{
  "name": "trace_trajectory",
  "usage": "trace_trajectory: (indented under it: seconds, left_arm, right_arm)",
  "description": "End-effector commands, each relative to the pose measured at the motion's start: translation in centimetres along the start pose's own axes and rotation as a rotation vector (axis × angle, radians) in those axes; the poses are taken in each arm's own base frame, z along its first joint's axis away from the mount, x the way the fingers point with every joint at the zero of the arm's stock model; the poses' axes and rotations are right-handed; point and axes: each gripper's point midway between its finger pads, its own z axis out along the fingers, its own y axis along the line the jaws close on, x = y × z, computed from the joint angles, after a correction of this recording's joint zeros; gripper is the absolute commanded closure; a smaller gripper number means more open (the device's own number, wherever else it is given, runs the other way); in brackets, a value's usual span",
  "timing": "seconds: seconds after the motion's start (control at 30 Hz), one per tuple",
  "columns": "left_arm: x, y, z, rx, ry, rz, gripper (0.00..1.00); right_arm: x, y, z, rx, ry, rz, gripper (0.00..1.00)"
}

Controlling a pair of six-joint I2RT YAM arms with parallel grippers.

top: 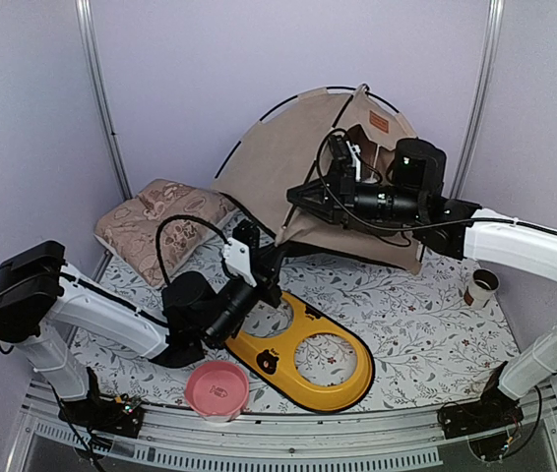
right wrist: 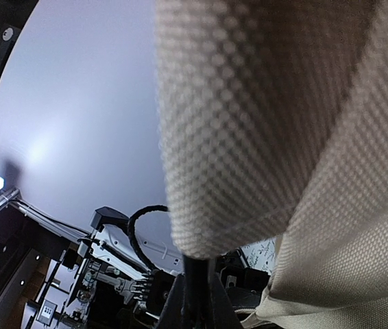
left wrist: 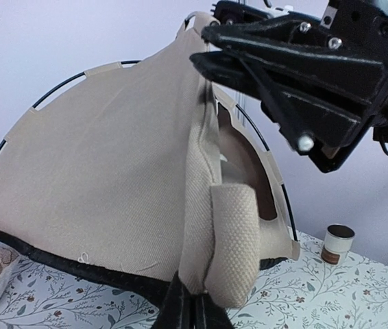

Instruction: Set up the pet tent

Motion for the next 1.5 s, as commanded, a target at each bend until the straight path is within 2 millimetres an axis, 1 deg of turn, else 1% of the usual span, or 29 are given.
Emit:
trace_trajectory:
  seconds: [0.0,0.03,0.07,0.1,0.53,0.9,1.17,1.47]
  left_arm:
    - [0.3,-1.8,-1.3,0.049,0.022,0.009,1.0]
    - [0.4,-1.8,-1.3,0.051,0.025,0.011,1.0]
    - [0.5,-1.9,-1.3,0.054,0.028,0.012,1.0]
    - [0.5,-2.0,-1.4,0.055,0.03,0.012,1.0]
    - [0.3,-2.7,-1.3,0.066,0.033,0.022,1.0]
    - [0.4,-3.3,-1.3,0.081,0.038,0.031,1.0]
    - [0.8,-3.4,-1.2,0.085,0.05,0.034,1.0]
    - [1.5,-3.7,-1.2,0.092,0.065,0.03,1.0]
  right_arm:
    - [-4.8,-0.7,-2.3,0.081,-0.196,-0.063,1.0]
    - [-4.9,-0.7,-2.4,0.085,-0.202,-0.067,1.0]
    - [-4.5,-1.6,-2.4,0.103,-0.199,-0.06,1.0]
    - [-4.4,-1.8,-2.4,0.11,-0.2,-0.061,1.0]
    - [-4.6,-3.2,-2.8,0.176,-0.228,-0.077,1.0]
    - [-5.6,-3.0,-3.2,0.195,-0.275,-0.091,1.0]
    - [-6.3,-2.6,-3.7,0.196,-0.295,-0.096,1.0]
    - [-6.4,-2.6,-3.9,0.198,-0.296,-0.097,1.0]
